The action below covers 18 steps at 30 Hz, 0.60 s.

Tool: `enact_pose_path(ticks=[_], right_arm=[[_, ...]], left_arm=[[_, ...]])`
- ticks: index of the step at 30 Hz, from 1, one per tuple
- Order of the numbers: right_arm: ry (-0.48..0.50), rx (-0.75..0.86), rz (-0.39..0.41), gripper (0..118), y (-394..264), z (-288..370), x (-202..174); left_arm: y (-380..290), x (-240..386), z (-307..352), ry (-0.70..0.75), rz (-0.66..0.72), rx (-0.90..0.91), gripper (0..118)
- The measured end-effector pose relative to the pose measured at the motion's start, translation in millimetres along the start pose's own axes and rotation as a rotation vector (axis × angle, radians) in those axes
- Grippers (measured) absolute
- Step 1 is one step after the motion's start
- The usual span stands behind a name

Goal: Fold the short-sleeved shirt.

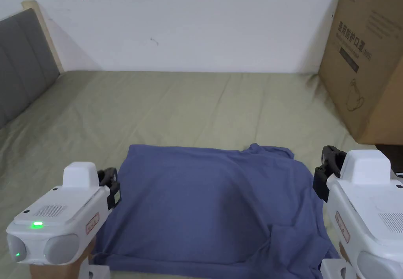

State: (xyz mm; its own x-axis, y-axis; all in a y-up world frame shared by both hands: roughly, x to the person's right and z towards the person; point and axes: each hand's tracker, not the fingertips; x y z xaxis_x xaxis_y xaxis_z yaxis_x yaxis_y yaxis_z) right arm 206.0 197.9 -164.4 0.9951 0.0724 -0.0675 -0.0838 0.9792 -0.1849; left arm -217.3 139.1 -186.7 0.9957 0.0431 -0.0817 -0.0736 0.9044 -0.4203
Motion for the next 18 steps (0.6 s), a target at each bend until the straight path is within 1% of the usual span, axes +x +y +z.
enact_pose_path(ticks=[2, 5, 6, 7, 9, 11, 12, 14, 16, 17, 18], right_arm=[[0.004, -0.012, -0.006, 0, -3, -2, 4], [0.007, -0.029, -0.006, 0, -7, -4, 5], [0.008, -0.034, -0.007, 0, -9, -5, 6], [0.010, -0.040, -0.011, 0, -11, -6, 7], [0.015, -0.050, -0.017, 0, -14, -7, 8], [0.016, -0.060, -0.017, 0, -18, -8, 9], [0.017, -0.067, -0.018, 0, -20, -9, 10], [0.020, -0.080, -0.017, 0, -24, -8, 11], [0.015, -0.096, -0.019, 0, -29, -8, 14], [0.016, -0.101, -0.022, 0, -31, -8, 17], [0.013, -0.108, -0.025, 0, -33, -7, 18]], left_arm=[[-16, -13, -4, 0.024, -0.006, -0.071, 0], [-40, -30, -6, 0.028, 0.028, -0.173, 1], [-48, -35, -10, 0.027, 0.032, -0.239, 6], [-57, -41, -13, 0.045, 0.037, -0.286, 15], [-76, -50, -18, 0.067, 0.067, -0.367, 54], [-92, -56, -25, 0.083, 0.085, -0.430, 87], [-99, -59, -28, 0.095, 0.083, -0.466, 90], [-112, -63, -34, 0.078, 0.089, -0.487, 90], [-123, -64, -43, 0.109, 0.097, -0.516, 90], [-126, -64, -49, 0.120, 0.097, -0.535, 90], [-130, -64, -53, 0.121, 0.099, -0.539, 86]])
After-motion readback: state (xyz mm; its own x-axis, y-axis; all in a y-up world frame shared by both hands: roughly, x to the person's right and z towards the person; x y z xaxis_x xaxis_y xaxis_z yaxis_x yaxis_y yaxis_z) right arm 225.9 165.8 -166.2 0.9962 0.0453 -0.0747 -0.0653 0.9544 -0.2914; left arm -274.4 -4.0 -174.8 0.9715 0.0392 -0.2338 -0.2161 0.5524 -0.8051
